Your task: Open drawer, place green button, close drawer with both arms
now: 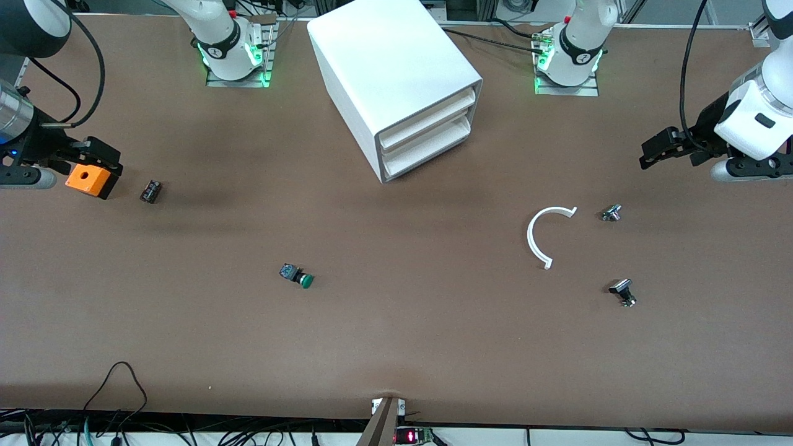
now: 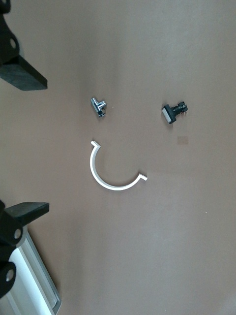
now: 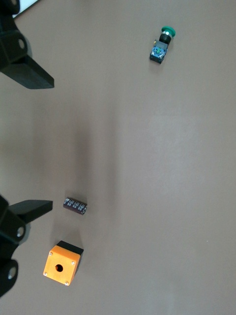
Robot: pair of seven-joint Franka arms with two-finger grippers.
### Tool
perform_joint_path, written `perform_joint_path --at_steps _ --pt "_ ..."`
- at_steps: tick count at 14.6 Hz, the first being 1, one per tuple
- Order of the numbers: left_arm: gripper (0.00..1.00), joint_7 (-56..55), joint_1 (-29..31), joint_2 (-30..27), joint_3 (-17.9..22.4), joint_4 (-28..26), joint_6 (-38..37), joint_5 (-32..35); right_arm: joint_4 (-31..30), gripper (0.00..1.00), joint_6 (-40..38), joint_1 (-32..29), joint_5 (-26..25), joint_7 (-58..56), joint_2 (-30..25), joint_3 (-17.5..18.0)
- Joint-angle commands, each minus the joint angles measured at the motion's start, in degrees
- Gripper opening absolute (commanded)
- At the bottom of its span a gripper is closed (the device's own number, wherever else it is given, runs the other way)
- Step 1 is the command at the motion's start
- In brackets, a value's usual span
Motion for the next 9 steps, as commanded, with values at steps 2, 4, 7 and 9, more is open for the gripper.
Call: perform_joint_path --at_steps 2,4,7,9 --pt "1.00 1.20 0.33 0.64 -0.39 1.85 -1.29 1.65 1.00 1.00 -1.18 -0.08 0.33 -0.64 -0.18 -0.16" --pt "1.00 1.20 0.33 1.26 -0.39 2.56 -1.02 1.56 1.00 1.00 -1.27 -0.08 0.33 -0.64 -0.27 -0.25" --pt "1.00 0.84 -0.02 1.17 -0.48 2.65 -1.38 1.65 1.00 1.00 -1.35 -0.08 0.33 -0.64 -0.27 -0.16" --pt "1.00 0.67 -0.11 1.17 -0.65 2.74 -1.38 1.65 1.00 1.00 -1.27 -0.08 0.42 -0.03 -0.09 -0.16"
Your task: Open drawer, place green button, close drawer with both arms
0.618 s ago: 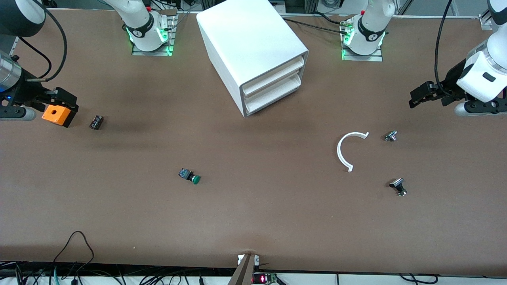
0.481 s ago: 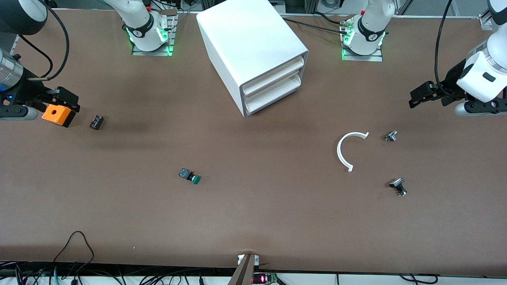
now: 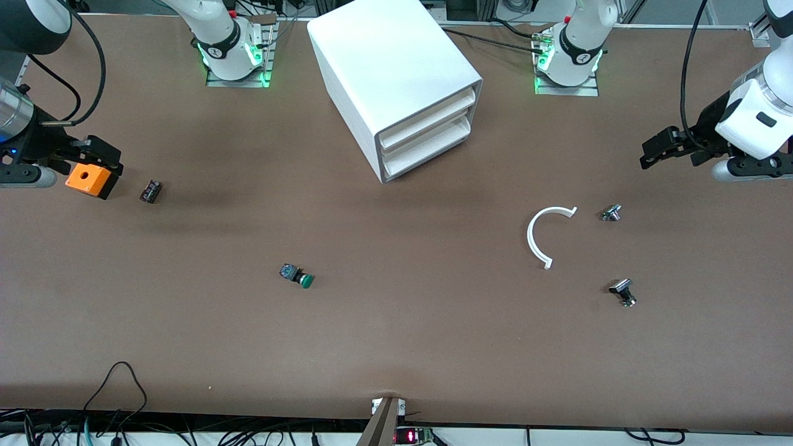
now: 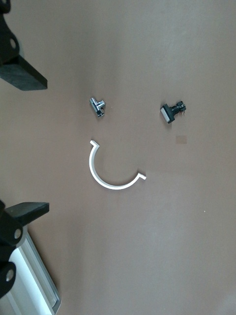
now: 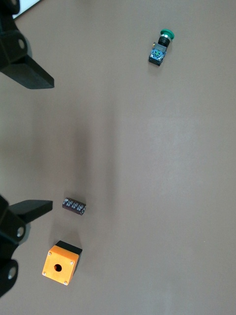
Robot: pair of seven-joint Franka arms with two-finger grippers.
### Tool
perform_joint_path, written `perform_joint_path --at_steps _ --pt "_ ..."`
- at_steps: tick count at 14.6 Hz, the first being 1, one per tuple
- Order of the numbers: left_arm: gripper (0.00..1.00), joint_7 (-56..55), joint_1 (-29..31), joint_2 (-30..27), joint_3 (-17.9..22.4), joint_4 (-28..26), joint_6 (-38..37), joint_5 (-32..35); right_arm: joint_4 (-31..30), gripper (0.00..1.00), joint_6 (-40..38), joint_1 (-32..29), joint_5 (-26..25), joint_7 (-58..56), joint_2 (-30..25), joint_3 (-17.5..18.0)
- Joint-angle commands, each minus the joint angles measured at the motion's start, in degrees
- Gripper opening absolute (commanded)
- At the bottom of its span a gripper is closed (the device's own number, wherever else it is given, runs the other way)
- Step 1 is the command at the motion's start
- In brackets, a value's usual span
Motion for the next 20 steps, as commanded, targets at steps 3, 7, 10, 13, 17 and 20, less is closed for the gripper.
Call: perform_joint_path --at_steps 3,7,10,13,17,20 --pt "1.00 0.86 -0.22 1.20 -0.54 2.28 -1.33 1.57 0.74 1.00 -1.01 -0.19 0.42 0.14 -0.01 0.10" --pt "1.00 0.96 -0.57 2.34 -0.62 2.45 -2.03 1.65 0.74 1.00 -0.23 -0.36 0.60 0.06 1.83 0.01" --pt "1.00 0.43 -1.36 6.81 -1.67 2.11 -7.11 1.65 0.74 1.00 1.35 -0.10 1.03 0.32 3.06 0.10" --pt "1.00 6.12 0.74 11.29 -1.50 1.06 -7.75 -2.98 1.09 1.00 2.84 0.25 1.21 0.32 6.74 0.36" --pt "1.00 7.11 0.13 19.90 -2.03 -5.61 -1.26 -11.86 1.80 1.00 4.52 1.38 1.30 -0.65 9.03 0.36" --pt "1.00 7.20 -1.62 26.93 -3.17 -10.62 2.44 -25.62 2.06 1.00 6.54 3.76 1.30 -0.12 11.06 0.45"
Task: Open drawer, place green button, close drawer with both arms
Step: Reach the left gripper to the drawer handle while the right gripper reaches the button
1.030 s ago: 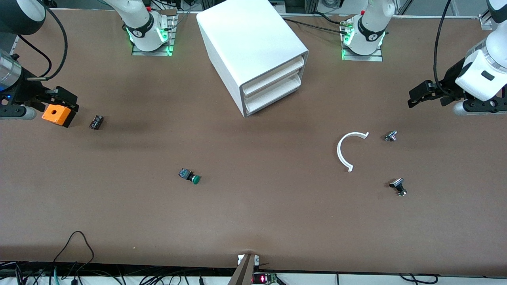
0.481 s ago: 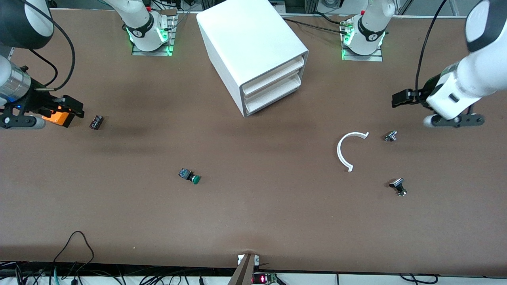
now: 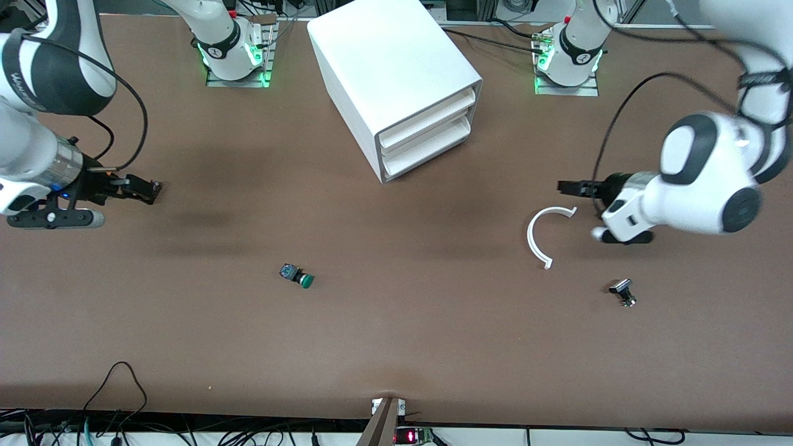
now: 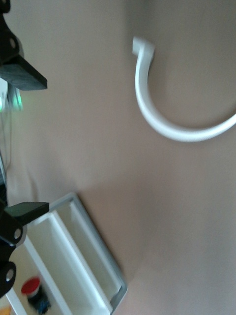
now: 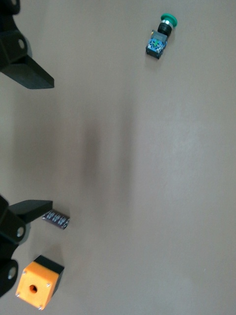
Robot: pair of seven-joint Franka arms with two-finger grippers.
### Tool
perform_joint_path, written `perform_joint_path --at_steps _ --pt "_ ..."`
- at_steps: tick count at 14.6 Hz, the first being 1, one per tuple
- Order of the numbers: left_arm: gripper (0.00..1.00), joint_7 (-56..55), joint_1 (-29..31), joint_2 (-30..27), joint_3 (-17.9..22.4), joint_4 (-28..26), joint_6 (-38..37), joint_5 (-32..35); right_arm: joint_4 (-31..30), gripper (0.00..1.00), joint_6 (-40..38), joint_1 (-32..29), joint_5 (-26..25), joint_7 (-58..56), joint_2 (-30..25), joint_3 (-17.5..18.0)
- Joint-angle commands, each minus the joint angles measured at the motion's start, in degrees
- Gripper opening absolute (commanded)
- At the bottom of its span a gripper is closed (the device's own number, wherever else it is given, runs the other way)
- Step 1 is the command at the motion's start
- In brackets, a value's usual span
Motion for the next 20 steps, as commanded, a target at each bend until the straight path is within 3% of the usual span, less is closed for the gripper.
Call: perform_joint_path --at_steps 1,4,8,12,15,16,17,18,19,20 --pt "1.00 1.78 -2.85 5.29 -0.68 -5.04 4.93 -12.29 1.67 1.00 1.94 2.06 0.95 0.14 3.06 -0.14" --pt "1.00 8.62 -8.12 8.90 -0.86 -9.80 12.86 -21.63 1.67 1.00 6.77 3.11 0.95 0.24 7.19 0.56" --pt "0.96 12.15 -9.89 10.93 -3.66 -13.84 13.05 -33.59 1.76 1.00 10.47 6.62 1.03 0.32 11.23 0.56" --pt "0.89 13.12 -9.98 10.93 -8.41 -17.01 13.48 -35.46 1.67 1.00 13.29 6.80 1.21 -3.44 15.80 4.07" --pt "0.85 13.56 -9.98 10.93 -9.39 -19.12 15.94 -35.54 1.14 1.00 17.50 6.98 1.30 -10.38 17.91 4.96" --pt "0.74 13.91 -10.07 11.19 -9.39 -19.39 16.47 -35.46 1.14 1.00 18.82 6.98 1.30 -12.66 18.70 5.83" --pt "0.53 15.74 -10.16 11.28 -9.65 -19.56 17.08 -35.54 1.14 1.00 20.83 6.98 1.30 -14.77 19.58 6.27" --pt "0.10 17.68 -10.16 11.37 -9.65 -19.65 17.35 -35.37 1.14 1.00 23.11 6.98 1.30 -17.14 20.72 6.36" --pt "0.00 18.65 -10.07 11.46 -9.48 -19.39 17.35 -34.50 1.05 1.00 25.48 6.98 1.30 -20.21 21.86 6.89" --pt "0.00 18.75 -9.81 11.37 -8.95 -19.21 17.35 -33.88 1.05 1.00 27.51 6.98 1.30 -22.77 23.01 7.33"
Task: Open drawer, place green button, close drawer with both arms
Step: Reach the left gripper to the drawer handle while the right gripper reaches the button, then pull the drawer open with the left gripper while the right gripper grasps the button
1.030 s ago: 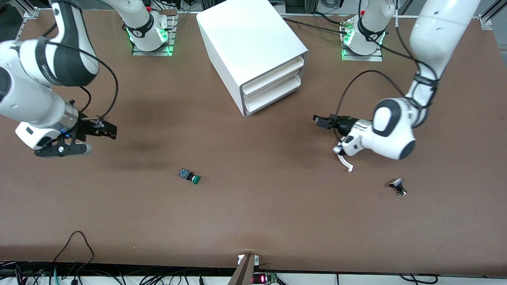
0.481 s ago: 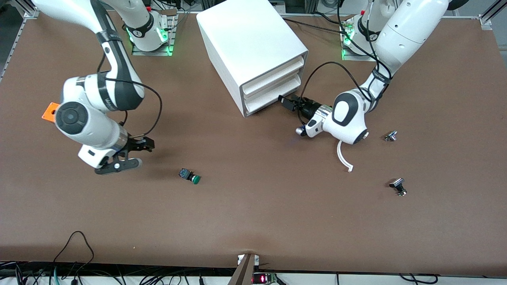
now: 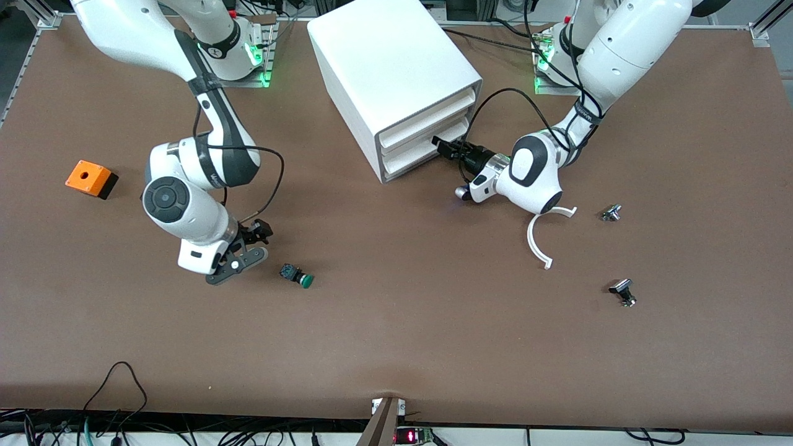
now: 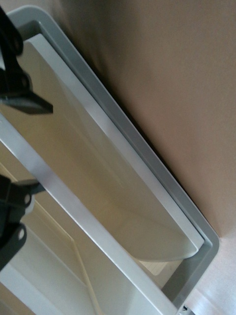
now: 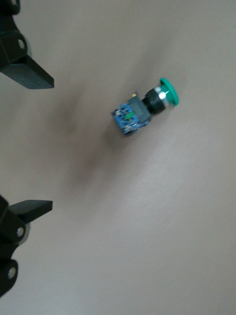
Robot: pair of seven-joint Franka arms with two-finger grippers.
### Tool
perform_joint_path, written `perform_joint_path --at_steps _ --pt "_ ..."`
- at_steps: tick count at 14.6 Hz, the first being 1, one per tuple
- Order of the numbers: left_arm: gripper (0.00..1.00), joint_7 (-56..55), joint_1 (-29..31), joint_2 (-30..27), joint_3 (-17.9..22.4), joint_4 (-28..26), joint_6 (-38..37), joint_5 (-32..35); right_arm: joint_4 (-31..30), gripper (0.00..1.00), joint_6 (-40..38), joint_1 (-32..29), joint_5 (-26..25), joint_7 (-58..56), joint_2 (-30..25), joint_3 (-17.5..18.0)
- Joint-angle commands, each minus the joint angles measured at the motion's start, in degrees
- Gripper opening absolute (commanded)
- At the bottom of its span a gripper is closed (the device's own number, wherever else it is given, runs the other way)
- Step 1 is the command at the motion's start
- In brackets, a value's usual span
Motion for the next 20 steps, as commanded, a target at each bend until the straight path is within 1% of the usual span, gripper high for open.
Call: perform_joint_path --at_steps 1,2,3,5,6,8,9,10,13,16,18,19,20 --pt "0.00 2.70 1.08 -1.01 1.26 -0.32 1.07 3.05 0.73 1.00 4.90 -0.27 1.12 -8.21 3.16 1.14" --pt "0.00 2.71 1.51 -1.36 2.93 1.16 1.16 7.35 0.73 1.00 6.31 -0.27 1.12 -9.98 4.04 1.32" --pt "0.00 2.71 2.74 -1.62 3.99 3.01 1.16 10.35 0.73 1.00 6.59 -0.27 1.04 -10.52 4.74 2.28" --pt "0.00 2.88 5.20 -1.98 6.45 5.12 1.08 11.17 0.82 1.00 8.42 -0.27 0.86 -12.44 6.24 3.42" --pt "0.00 2.80 5.38 -1.98 7.24 6.79 1.08 11.17 0.82 1.00 10.00 -0.27 0.95 -12.98 7.12 3.95" --pt "0.00 2.71 5.47 -2.06 8.39 7.94 1.08 11.17 0.82 1.00 13.43 -0.18 0.86 -13.07 9.05 4.04" --pt "0.07 2.45 5.82 -2.50 8.57 7.95 1.08 11.17 0.91 1.00 14.92 -0.09 0.77 -13.07 9.75 4.04" --pt "0.99 2.62 6.35 -3.29 8.57 7.86 0.64 11.26 1.00 1.00 15.90 0.17 0.60 -13.07 10.28 4.04" --pt "1.00 2.71 6.62 -5.57 8.31 8.03 0.81 10.56 1.43 1.00 16.87 0.26 0.51 -13.94 10.99 4.04" --pt "1.00 2.36 7.05 -11.01 8.66 9.08 1.16 11.78 1.52 1.00 16.96 0.26 0.51 -14.30 11.08 4.04" --pt "1.00 2.44 11.60 -17.23 9.10 9.18 1.42 17.38 1.61 0.94 16.96 0.26 0.60 -14.30 11.34 4.04" --pt "1.00 2.53 13.45 -20.23 9.10 9.61 2.73 20.37 1.52 0.88 16.96 0.26 0.60 -14.39 11.52 4.04" --pt "1.00 2.70 15.21 -23.13 9.18 9.96 4.75 21.88 1.52 0.86 16.96 0.26 0.60 -14.30 11.61 4.04"
